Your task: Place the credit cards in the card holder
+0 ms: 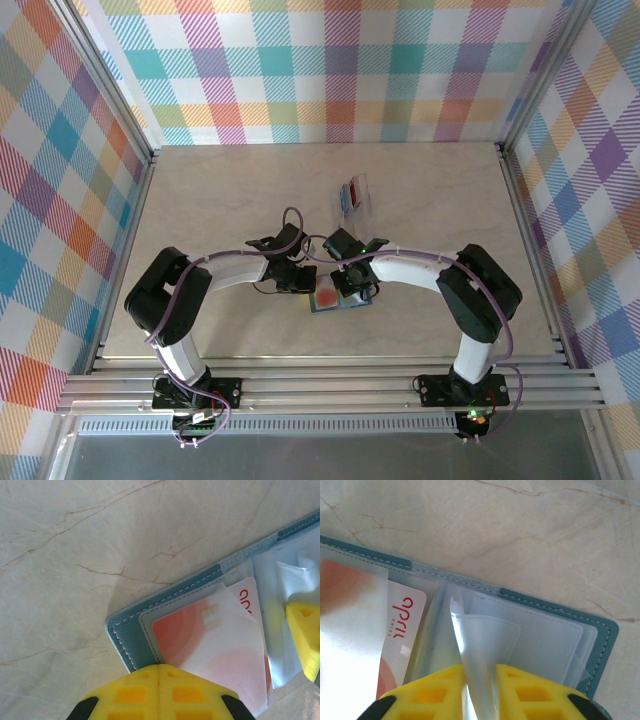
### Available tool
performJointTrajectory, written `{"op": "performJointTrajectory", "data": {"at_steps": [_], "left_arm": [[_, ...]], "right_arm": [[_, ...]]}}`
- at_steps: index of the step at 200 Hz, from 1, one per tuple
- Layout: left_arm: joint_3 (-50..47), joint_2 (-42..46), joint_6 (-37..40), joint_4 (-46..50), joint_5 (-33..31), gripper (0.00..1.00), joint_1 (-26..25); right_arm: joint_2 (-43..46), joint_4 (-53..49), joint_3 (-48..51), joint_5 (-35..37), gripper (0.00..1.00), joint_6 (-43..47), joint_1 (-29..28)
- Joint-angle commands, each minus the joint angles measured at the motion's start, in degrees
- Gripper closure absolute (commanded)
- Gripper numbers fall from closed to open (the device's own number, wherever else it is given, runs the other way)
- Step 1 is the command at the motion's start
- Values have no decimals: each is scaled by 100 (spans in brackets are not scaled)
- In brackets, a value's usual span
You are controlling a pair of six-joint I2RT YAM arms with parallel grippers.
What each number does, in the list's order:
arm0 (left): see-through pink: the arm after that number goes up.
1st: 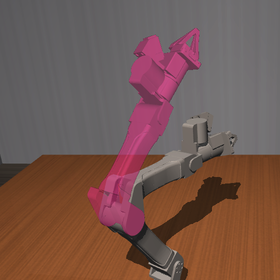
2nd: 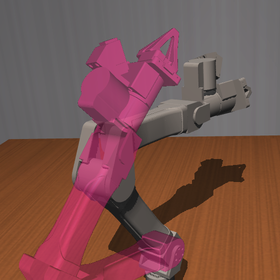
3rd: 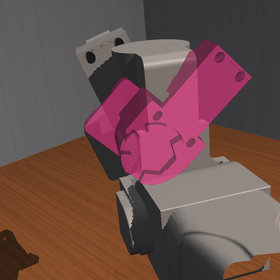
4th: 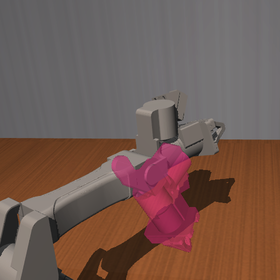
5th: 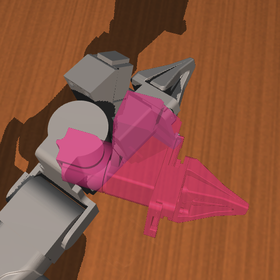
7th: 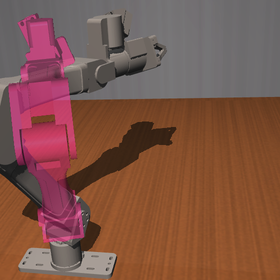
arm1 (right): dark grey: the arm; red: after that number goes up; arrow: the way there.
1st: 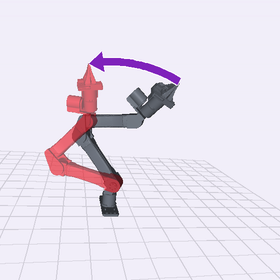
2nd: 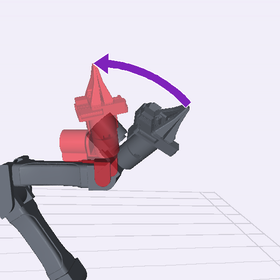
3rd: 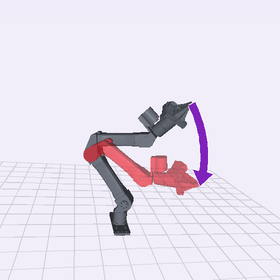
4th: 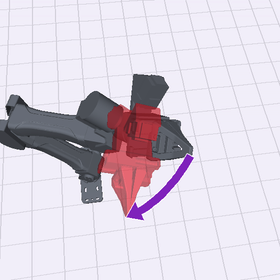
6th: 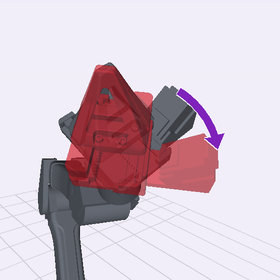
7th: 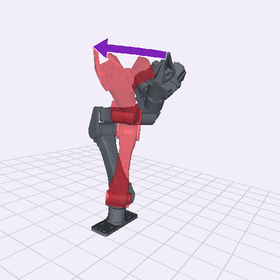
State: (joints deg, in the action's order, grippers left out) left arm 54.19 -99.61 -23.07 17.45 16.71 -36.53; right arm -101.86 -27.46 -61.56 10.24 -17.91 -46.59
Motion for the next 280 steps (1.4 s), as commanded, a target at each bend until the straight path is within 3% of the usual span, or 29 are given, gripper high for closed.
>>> {"op": "performJointTrajectory", "data": {"at_steps": [1,34,68,130,280], "left_arm": [[-115,-183,31,-102,-36,95,-3],[-101,-242,19,-102,-29,95,-20],[-76,-303,-6,-102,-28,95,-38],[-59,-374,-27,-102,8,95,-51],[-35,-409,-48,-102,34,95,-56]], "right_arm": [[113,-158,86,-70,82,-52,5],[211,-325,-116,73,87,-64,-33],[359,-459,-297,149,82,-37,-190],[305,-690,-555,399,84,-72,-263],[660,28,-76,-1955,50,-457,-290]]}}
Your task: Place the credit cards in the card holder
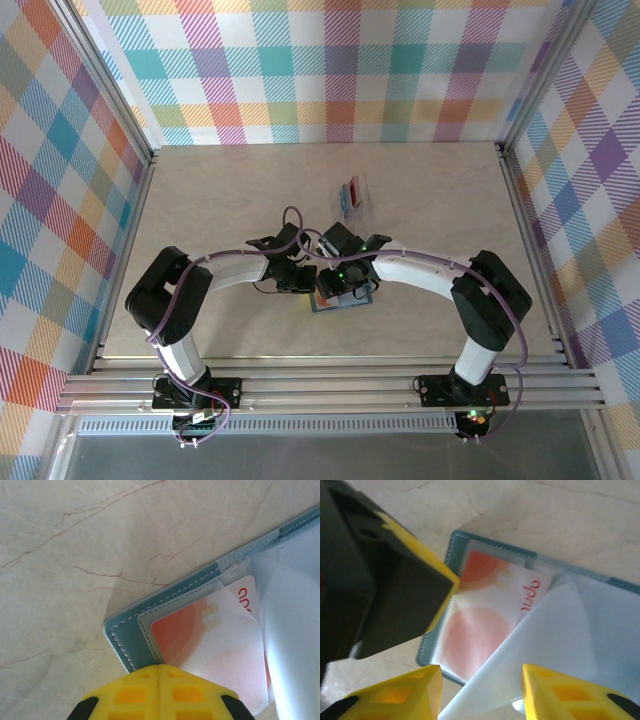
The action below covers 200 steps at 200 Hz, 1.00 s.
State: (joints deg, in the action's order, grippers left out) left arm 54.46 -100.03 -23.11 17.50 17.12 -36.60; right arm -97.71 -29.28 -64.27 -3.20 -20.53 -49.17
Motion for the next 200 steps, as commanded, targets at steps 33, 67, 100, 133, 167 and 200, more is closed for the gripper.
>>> {"op": "performJointTrajectory", "data": {"at_steps": [33,67,100,133,167,200], "left_arm": [[-79,-351,-42,-106,26,95,-48],[-73,-333,-49,-106,28,95,-49],[-76,-324,-53,-106,61,95,-45],[-126,-280,-109,-203,221,95,15],[-301,-143,-243,-597,639,95,169],[-429,-148,-401,-865,989,93,314]], "right_arm": [[387,219,477,-605,41,-343,-32],[468,294,767,-653,39,-481,-32],[536,368,853,-600,36,-509,-40],[416,381,621,-526,36,-386,-41],[201,546,425,-642,36,-336,-47],[131,765,407,-814,35,-337,-84]]}}
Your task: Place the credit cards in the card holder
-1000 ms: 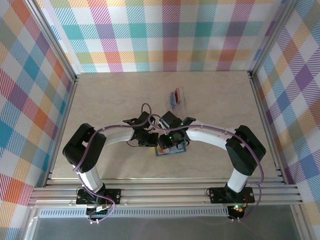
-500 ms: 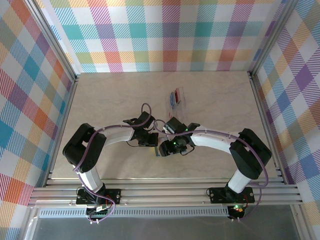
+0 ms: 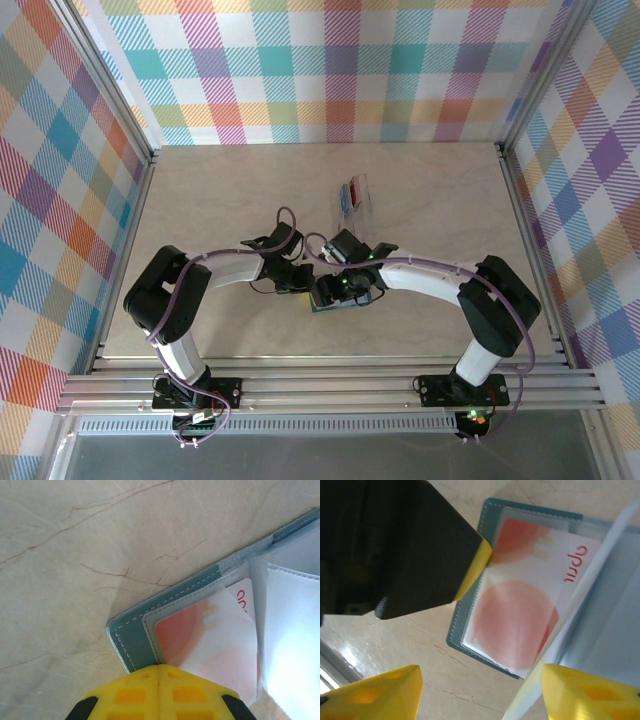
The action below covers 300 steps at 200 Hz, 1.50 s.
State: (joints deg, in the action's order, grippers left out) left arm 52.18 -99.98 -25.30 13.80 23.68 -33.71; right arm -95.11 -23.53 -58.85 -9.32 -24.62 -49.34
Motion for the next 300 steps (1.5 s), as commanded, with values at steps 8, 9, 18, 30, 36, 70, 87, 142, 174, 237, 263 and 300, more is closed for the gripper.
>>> {"op": "performJointTrajectory", "data": {"at_steps": [8,9,18,30,36,70,87,142,174,237,263,300], "left_arm": [[-232,-152,-210,-547,395,93,47],[-233,-148,-211,-551,407,93,52],[-268,-121,-256,-623,477,91,96],[-341,-44,-316,-719,561,89,168],[-375,5,-334,-753,584,88,195],[-468,224,-356,-762,487,81,269],[-484,260,-357,-779,506,78,278],[-571,673,-332,-626,180,67,304],[-622,832,-326,-650,125,62,308],[-495,601,-186,-572,130,63,212],[-360,405,-91,-354,-53,68,125],[-142,136,41,-68,-349,72,-34]], "right_arm": [[-197,203,-136,-212,35,72,-67],[-203,202,-136,-216,35,72,-67],[-281,225,-143,-246,35,72,-67],[-352,299,-128,-333,35,39,-66],[-360,359,-112,-378,35,15,-67],[-485,449,-109,-437,34,21,-67],[-556,496,-104,-484,34,1,-67],[-648,586,-109,-559,34,-34,-67],[-616,603,-109,-614,33,-26,-67],[-597,622,-109,-700,33,-3,-67],[-572,605,-153,-711,32,10,-67],[-500,518,-206,-689,30,36,-69]]}}
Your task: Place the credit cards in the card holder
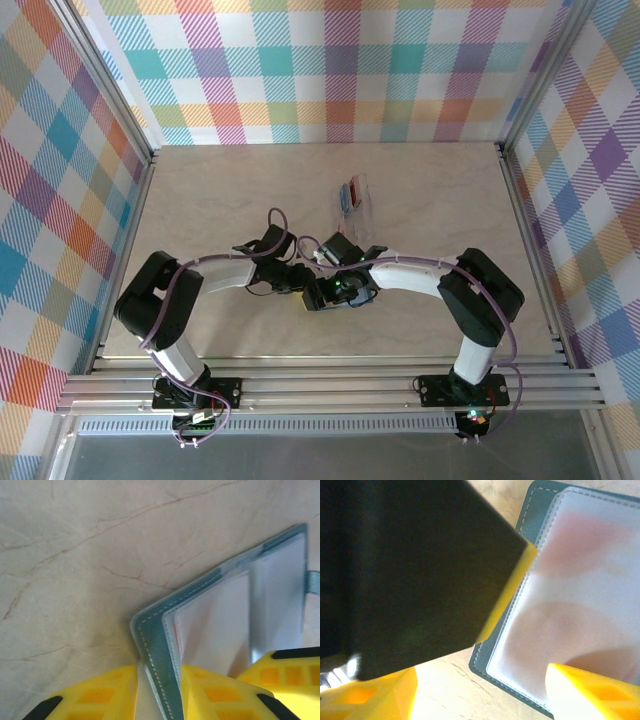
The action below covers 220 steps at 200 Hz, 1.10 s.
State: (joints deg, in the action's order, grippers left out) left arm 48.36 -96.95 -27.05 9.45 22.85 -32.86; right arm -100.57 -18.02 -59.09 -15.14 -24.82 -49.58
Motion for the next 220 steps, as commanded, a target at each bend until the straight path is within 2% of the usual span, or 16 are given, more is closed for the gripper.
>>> {"op": "performJointTrajectory", "data": {"at_steps": [1,50,75,95,120,136,183,220], "left_arm": [[243,-172,226,370,-273,72,-121],[446,-401,348,599,-674,75,-299],[455,-413,349,812,-738,76,-300],[476,-446,348,835,-754,76,-298],[497,-512,334,849,-760,78,-298],[500,-559,321,838,-726,78,-309],[513,-619,299,813,-682,78,-309],[515,-576,302,830,-677,79,-316]], "right_arm": [[51,-29,-182,-106,31,56,-44],[175,-187,-267,-77,29,116,-43],[533,-380,-352,-20,29,180,-2],[929,-653,-479,198,25,261,133],[1110,-1247,-837,584,26,336,440],[1093,-1468,-1052,693,30,355,680],[272,-2330,-2282,1662,52,695,943],[-450,-2672,-2997,2095,53,888,984]]}}
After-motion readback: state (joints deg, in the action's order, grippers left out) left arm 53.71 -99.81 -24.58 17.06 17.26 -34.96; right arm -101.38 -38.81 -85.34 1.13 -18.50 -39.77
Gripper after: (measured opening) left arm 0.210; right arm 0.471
